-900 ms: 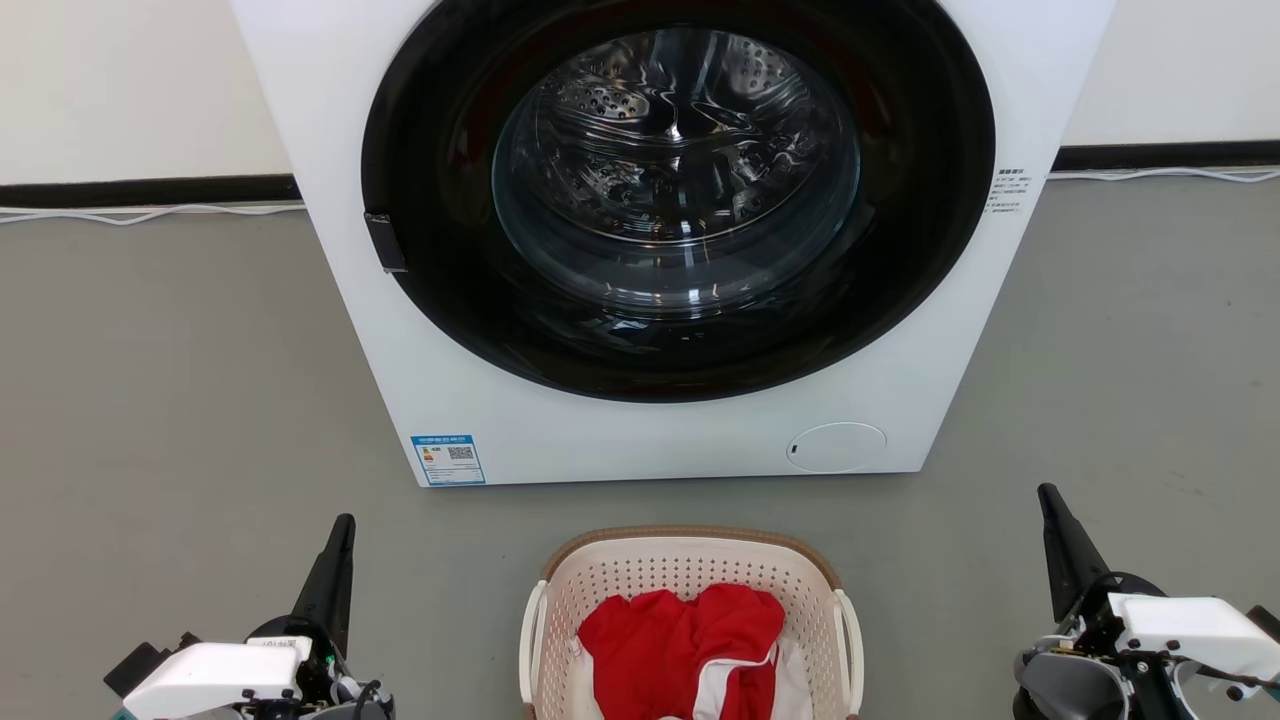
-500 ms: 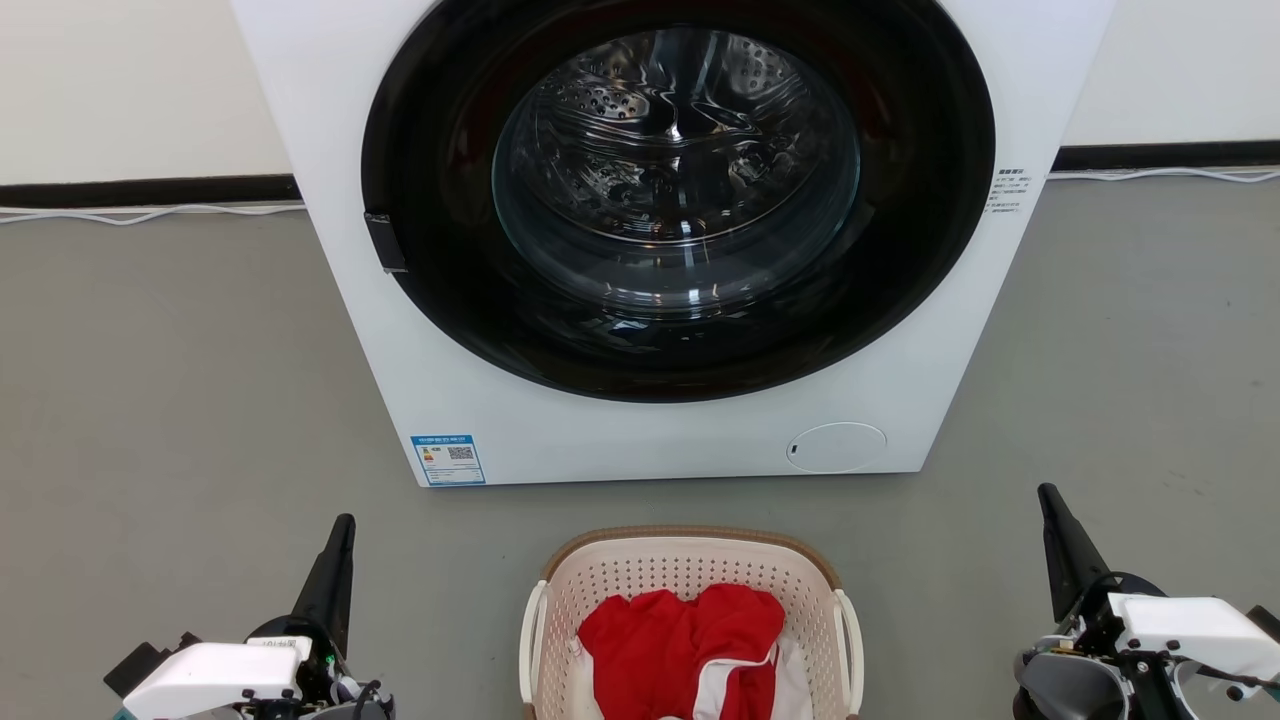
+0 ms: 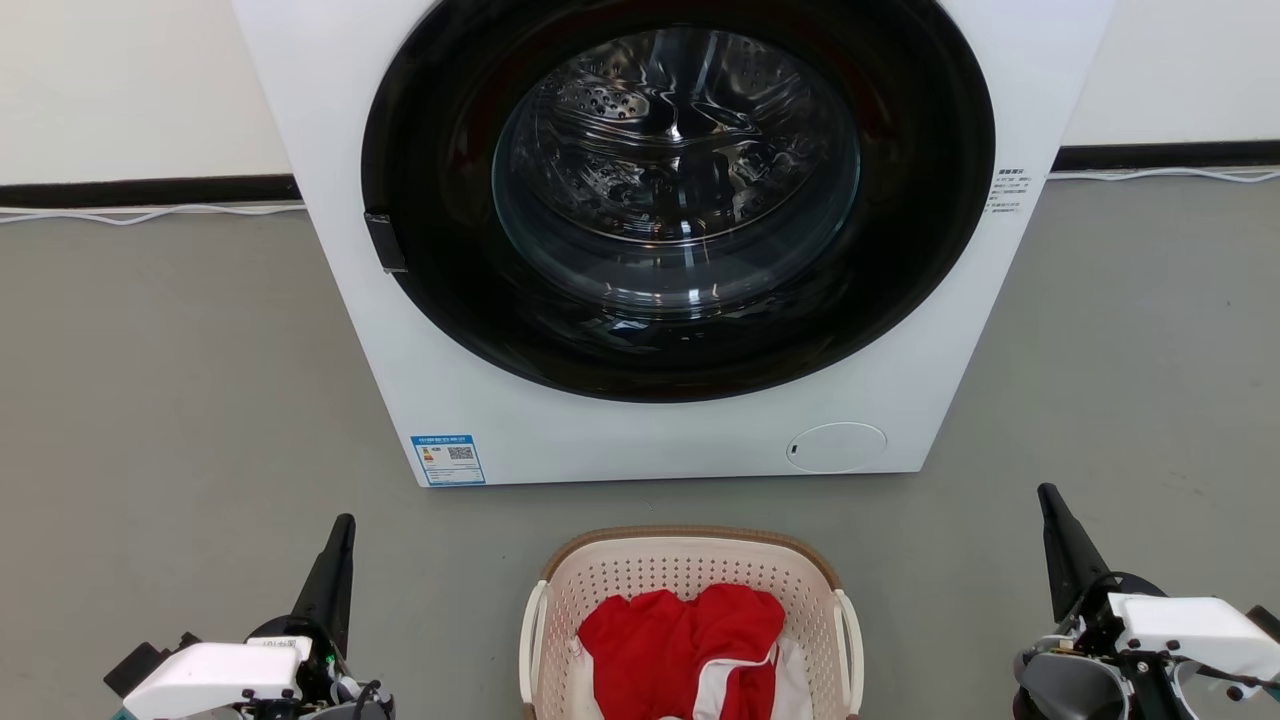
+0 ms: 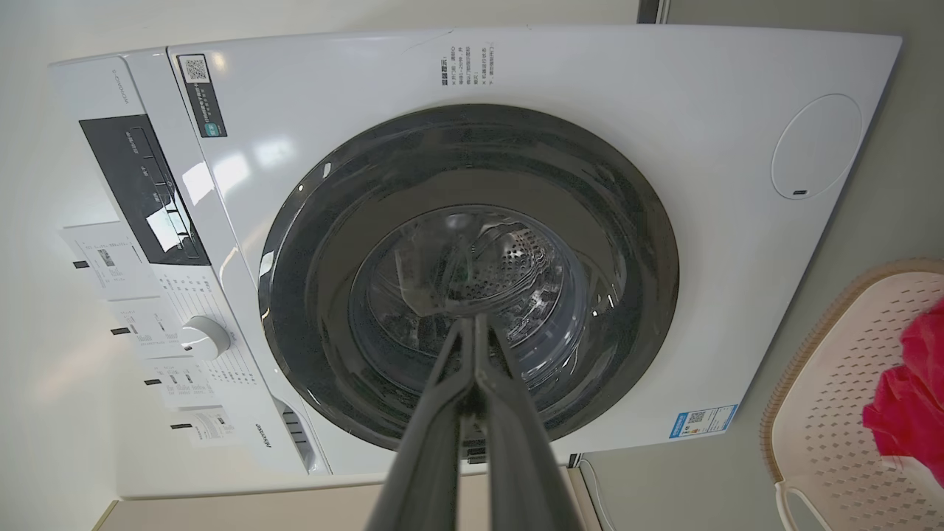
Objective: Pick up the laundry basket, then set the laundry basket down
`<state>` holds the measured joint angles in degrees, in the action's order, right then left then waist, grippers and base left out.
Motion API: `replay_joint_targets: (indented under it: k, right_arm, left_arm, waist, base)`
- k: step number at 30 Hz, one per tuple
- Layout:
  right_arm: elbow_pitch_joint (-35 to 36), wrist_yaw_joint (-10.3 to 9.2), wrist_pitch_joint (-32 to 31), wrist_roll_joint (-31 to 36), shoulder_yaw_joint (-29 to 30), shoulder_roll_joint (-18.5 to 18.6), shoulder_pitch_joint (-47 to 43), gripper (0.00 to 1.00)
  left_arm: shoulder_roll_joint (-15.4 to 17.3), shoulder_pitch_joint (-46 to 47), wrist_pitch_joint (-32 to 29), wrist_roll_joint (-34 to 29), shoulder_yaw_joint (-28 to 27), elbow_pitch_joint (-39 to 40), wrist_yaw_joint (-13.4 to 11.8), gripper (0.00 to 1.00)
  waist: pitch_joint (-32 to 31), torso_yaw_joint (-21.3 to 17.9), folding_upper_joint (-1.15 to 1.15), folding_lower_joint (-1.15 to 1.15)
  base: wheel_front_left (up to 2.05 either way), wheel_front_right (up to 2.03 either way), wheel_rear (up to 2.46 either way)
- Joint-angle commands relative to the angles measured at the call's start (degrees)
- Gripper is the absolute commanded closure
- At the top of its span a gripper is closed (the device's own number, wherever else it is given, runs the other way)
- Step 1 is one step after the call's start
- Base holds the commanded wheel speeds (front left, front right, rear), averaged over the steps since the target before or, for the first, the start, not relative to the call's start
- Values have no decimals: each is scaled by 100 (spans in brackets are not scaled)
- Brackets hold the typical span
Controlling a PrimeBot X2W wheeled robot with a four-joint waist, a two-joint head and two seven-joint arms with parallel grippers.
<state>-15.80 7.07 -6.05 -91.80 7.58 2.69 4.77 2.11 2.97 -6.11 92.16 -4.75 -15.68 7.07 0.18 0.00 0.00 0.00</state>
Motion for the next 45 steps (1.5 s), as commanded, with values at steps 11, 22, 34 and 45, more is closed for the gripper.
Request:
replay_joint_targets:
  k: [11,22,34,45]
  right_arm:
    - [-164,-2,3,4,-18,-22,-46,0]
    - [-71,1,135,62,-141,-16,-52,0]
    - [105,6,372,275,-393,94,20,0]
    - [279,9,544,677,-562,149,67,0]
  left_arm:
    - [-35,-95,13,0,9,-159,-4,0]
    - [-34,-95,181,-64,104,-101,-1,0]
    - [-23,-20,383,-462,168,71,4,0]
    - [-13,33,552,-1033,220,186,8,0]
  waist:
    - [1,0,0,0]
    - [8,-6,0,2]
    - [42,-18,0,0]
    - [62,-34,0,0]
  base:
    - [0,0,0]
    - [0,0,0]
    - [0,0,0]
    - [0,0,0]
